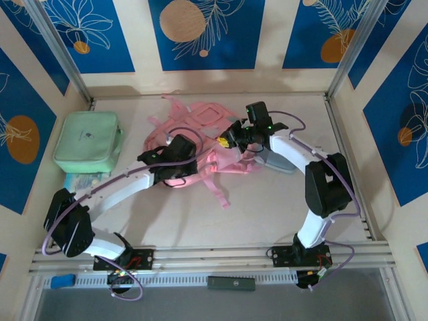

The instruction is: Pack books, pencil case, and school supplies into a backpack

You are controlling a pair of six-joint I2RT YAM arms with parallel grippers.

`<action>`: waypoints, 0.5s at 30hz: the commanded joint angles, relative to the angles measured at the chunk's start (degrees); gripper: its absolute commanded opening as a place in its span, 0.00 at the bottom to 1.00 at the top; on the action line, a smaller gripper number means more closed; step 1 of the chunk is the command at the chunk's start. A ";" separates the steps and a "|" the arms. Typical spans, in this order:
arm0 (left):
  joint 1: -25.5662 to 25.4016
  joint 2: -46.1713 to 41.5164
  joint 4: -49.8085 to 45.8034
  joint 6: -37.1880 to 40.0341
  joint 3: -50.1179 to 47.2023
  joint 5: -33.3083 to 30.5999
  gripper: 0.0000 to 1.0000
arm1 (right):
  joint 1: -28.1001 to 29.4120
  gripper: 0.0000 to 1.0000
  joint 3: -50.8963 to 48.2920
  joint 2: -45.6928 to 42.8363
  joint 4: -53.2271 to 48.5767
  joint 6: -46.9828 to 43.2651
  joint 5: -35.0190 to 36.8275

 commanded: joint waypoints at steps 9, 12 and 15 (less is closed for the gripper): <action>3.09 4.42 5.00 15.88 0.11 13.25 0.10 | 1.03 0.00 8.72 4.66 -4.48 -9.38 -2.04; 3.34 6.46 4.85 16.43 1.35 10.31 0.16 | 1.10 0.00 7.83 4.94 -3.66 -8.59 -2.25; 3.95 7.03 5.86 15.75 0.29 7.80 0.21 | 1.12 0.00 6.96 4.95 -3.02 -8.25 -2.34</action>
